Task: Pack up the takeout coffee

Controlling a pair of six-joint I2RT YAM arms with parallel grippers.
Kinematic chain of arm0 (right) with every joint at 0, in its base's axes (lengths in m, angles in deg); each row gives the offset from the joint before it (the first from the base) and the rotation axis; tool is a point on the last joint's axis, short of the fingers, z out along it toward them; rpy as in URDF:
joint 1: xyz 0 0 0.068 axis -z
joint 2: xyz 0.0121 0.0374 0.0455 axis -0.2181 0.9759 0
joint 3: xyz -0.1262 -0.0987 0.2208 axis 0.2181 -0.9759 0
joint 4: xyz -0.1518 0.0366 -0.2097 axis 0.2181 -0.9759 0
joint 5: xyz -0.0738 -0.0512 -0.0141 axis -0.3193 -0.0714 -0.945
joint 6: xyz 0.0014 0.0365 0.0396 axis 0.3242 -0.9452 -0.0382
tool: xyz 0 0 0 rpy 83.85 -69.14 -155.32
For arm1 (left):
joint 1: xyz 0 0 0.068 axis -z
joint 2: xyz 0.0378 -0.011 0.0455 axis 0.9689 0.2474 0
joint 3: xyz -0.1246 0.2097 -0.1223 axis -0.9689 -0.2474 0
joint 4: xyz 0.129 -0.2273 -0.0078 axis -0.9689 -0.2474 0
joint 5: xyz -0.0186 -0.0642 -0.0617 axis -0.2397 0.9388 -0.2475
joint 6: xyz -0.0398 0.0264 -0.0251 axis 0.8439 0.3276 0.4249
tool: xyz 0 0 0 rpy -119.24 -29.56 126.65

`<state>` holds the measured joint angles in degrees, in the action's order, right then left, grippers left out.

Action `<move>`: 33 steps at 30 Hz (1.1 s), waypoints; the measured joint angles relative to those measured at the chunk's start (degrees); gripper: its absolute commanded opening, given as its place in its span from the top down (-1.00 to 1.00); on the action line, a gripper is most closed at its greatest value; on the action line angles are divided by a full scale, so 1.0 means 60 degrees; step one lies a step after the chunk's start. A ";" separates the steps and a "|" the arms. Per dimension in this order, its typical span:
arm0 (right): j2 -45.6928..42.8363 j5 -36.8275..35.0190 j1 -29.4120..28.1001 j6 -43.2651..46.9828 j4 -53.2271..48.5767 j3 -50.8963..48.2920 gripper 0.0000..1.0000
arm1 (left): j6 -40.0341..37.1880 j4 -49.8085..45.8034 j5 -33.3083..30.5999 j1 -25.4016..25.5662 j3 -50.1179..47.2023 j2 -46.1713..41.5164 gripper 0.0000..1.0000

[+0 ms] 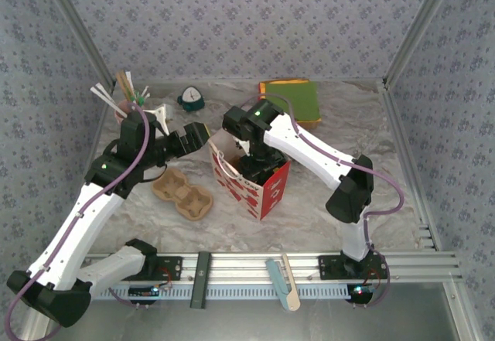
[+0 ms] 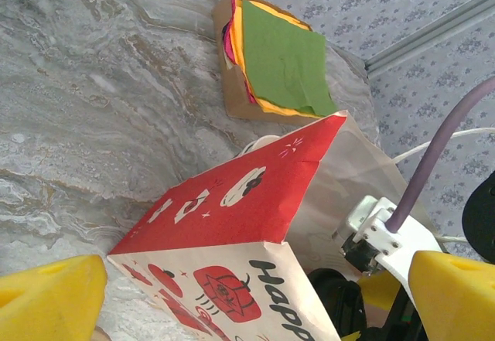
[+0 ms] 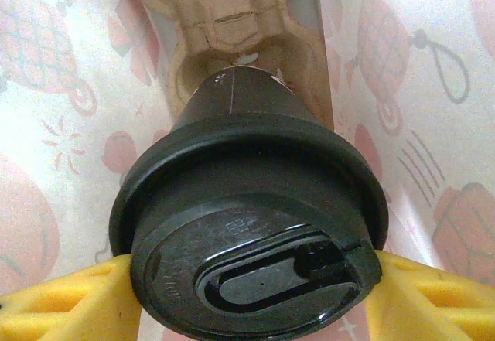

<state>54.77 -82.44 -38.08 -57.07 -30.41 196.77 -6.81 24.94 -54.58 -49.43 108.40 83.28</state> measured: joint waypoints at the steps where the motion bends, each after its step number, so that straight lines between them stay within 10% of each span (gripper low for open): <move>1: 0.0004 -0.0004 0.0000 0.0000 0.0000 0.0000 -0.39 | 0.0000 0.0018 0.0000 0.0000 0.0000 -0.0004 -1.00; 33: 0.0022 -0.0004 -0.0018 0.0004 -0.0004 -0.0168 -0.39 | 0.0076 0.0127 0.0033 -0.0004 -0.0168 -0.0004 -1.00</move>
<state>54.90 -82.46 -38.19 -57.05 -30.43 195.77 -6.35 25.71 -54.38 -49.46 107.40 83.26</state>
